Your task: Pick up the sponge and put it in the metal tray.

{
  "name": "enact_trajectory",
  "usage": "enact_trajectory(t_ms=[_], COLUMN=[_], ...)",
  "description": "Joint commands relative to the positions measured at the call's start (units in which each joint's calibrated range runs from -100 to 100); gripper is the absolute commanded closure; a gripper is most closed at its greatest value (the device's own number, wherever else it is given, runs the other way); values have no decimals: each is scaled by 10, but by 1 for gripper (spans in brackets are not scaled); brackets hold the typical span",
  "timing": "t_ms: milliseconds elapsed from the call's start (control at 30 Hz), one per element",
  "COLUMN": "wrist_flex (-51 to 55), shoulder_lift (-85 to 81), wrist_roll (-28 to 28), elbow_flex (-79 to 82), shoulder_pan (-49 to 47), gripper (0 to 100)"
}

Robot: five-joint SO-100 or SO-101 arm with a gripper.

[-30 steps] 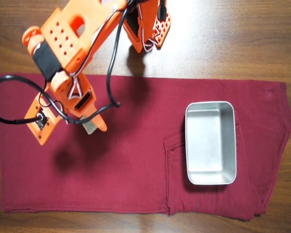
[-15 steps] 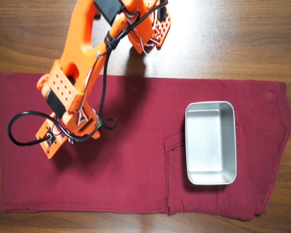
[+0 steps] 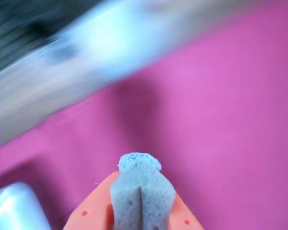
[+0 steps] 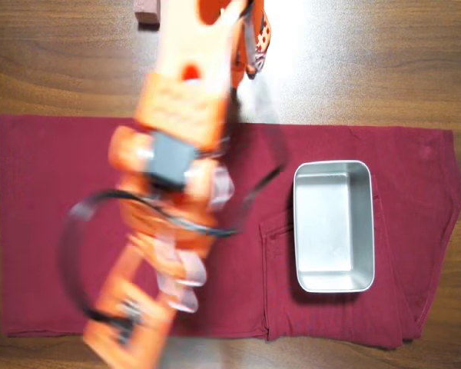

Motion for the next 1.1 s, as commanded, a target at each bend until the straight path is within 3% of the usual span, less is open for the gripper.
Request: enact_trajectory(t_ms=[0,133,300,633,1067], wrist_flex=[-7,-43,-71,-10,-52], shoulder_lift=[-27,20,90,65,80], wrist_roll=[-25,-46,-54,-62,-62], elbow_flex=[-18,-7,6,19,43], shoulder_pan=[-239,-442,-565,-504,-501], gripper=[100,100,100,100,100])
